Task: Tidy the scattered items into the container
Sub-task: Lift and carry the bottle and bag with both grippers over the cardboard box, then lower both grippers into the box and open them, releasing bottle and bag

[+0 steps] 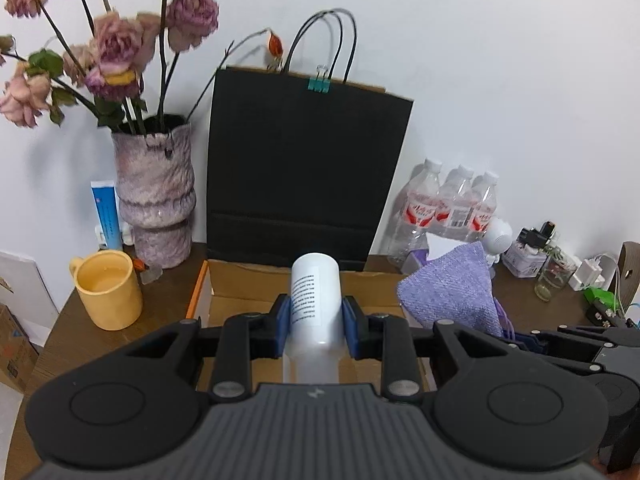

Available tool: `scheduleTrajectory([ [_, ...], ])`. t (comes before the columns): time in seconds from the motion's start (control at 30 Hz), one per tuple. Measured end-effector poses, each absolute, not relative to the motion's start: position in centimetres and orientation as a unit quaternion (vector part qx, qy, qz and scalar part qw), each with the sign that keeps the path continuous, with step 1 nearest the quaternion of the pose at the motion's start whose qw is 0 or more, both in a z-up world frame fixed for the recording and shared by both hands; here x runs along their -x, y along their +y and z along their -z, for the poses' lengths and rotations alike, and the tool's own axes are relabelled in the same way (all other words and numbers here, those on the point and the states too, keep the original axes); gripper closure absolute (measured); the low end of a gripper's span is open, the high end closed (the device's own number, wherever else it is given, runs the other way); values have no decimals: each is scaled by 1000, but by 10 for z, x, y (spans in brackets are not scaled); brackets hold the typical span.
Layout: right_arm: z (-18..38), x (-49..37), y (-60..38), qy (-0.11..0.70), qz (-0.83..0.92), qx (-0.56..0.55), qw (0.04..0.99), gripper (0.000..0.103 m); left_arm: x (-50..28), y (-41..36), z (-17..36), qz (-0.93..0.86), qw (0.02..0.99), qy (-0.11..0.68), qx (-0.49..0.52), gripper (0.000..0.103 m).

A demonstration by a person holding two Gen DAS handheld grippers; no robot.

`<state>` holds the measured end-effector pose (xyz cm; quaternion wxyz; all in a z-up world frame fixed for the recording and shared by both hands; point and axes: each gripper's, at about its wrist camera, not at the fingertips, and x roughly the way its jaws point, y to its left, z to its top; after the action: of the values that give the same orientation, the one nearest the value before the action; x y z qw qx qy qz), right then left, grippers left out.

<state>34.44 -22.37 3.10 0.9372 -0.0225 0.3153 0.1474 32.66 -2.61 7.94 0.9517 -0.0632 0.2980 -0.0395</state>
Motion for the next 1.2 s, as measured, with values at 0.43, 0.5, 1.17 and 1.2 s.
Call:
scheduleTrajectory([
  [0.43, 19, -412, -207, 359, -146, 13, 922, 92, -391, -7, -34, 23, 936, 342, 75, 74],
  [0.5, 29, -421, -204, 370, -145, 10, 917, 92, -402, -9, -24, 23, 934, 351, 69, 74],
  [1.17, 106, -488, -167, 460, -118, 67, 878, 91, -496, -23, 74, -34, 871, 488, 41, 74],
  [1.2, 106, -489, -167, 461, -117, 66, 877, 91, -498, -23, 79, -35, 868, 494, 41, 74],
])
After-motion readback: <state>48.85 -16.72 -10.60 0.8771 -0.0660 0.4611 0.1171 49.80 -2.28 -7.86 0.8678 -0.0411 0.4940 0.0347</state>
